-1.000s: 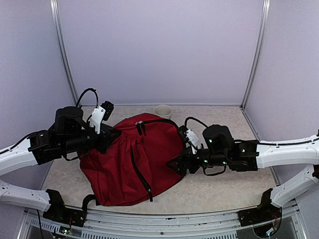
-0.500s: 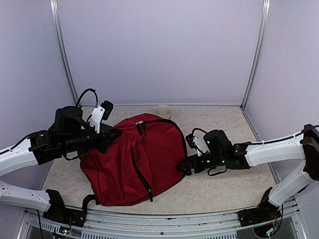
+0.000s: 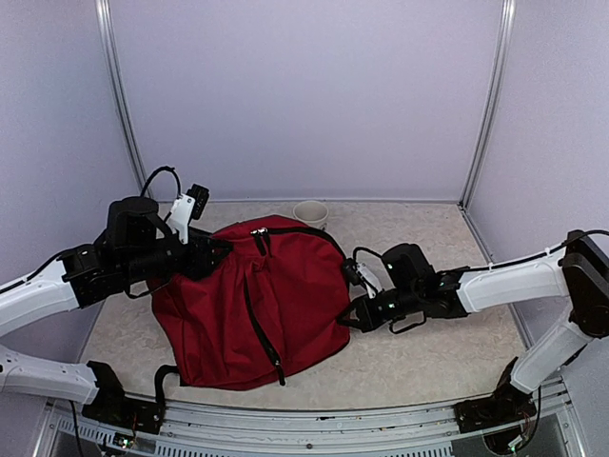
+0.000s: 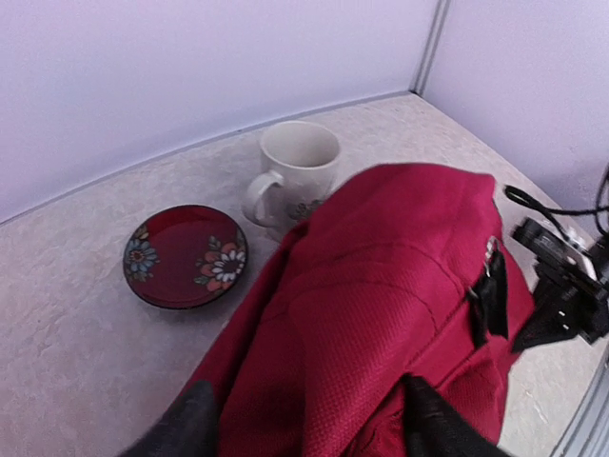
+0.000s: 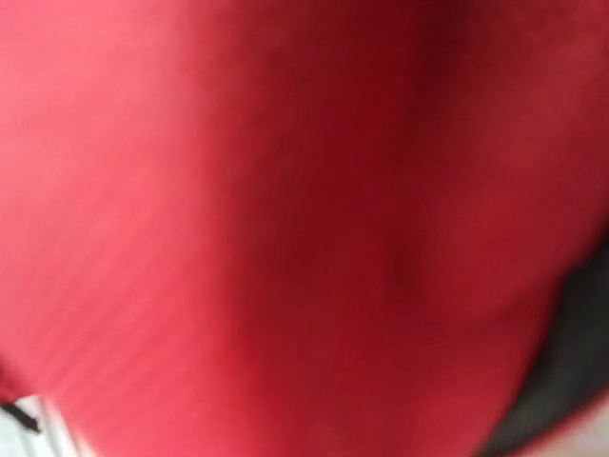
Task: Pack the student bag
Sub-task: Pass from the left arm to the right, then move the student bag to the center of the board.
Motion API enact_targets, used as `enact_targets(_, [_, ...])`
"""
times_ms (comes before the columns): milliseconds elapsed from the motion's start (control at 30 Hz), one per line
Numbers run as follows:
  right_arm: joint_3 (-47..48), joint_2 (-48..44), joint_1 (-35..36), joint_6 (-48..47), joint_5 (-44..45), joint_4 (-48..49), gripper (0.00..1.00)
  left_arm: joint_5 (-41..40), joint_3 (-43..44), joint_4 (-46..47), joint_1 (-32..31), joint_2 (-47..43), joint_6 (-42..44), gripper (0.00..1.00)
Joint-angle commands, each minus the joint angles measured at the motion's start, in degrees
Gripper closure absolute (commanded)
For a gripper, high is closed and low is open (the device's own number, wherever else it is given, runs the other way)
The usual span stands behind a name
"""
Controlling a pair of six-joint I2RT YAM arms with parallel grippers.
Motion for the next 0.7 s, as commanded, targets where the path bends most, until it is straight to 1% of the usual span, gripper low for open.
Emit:
enact_targets(0, [-1.5,-7.5,-0.1,6.7,-2.8,-2.5,1.0,-5.2,4.3,3.6,4.0,3.0,-4.0,0.16])
enact_targets(133, [-3.8,-10.1,-0.8,13.8,-5.4,-7.4,1.0,-6.5,7.8,3.3,6.5,4.8,-4.8,0.02])
enact_targets(200, [-5.7,-11.6,-0.8,17.1,-6.5,-8.6,1.0,-6.2,9.0,3.7,6.9,5.3,-4.6,0.01])
enact_targets(333, [-10.7,-17.8,-0.8,23.4,-7.3,-7.9,1.0,-6.5,12.5,2.7,6.9,7.9,-3.9,0.01])
enact_targets(367, [-11.3,-19.4,-0.8,24.3,-6.2,-9.2,0.97,-6.4,13.2,2.4,6.9,8.6,-3.9,0.01])
enact_targets(400, [-11.2,-20.7,-0.8,24.6,-4.9,-11.3,0.84,-6.2,13.7,2.3,6.9,9.1,-4.0,0.01])
enact_targets(433, [-10.8,-22.1,-0.8,24.3,-2.9,-14.5,0.66,-5.6,14.0,2.1,6.9,9.3,-4.1,0.01])
enact_targets(467, [-9.6,-23.4,-0.8,23.5,-0.5,-18.6,0.54,-4.5,14.2,1.9,6.9,9.2,-4.1,0.01])
enact_targets(500, [-7.9,-24.5,-0.8,22.2,3.3,-23.3,0.49,-3.5,14.1,1.7,6.9,9.0,-4.2,0.01])
enact_targets(567, [-2.8,-26.3,-0.9,19.5,11.7,-32.8,0.42,-1.8,13.3,1.1,6.9,8.3,-4.1,0.01])
enact_targets(633, [2.1,-26.8,-0.9,16.9,18.7,-40.4,0.38,-1.1,12.7,-0.2,6.8,7.6,-4.3,0.01])
enact_targets(667, [4.6,-26.4,-0.9,14.5,20.7,-42.2,0.38,-0.9,12.6,-1.3,6.6,7.3,-4.5,0.01])
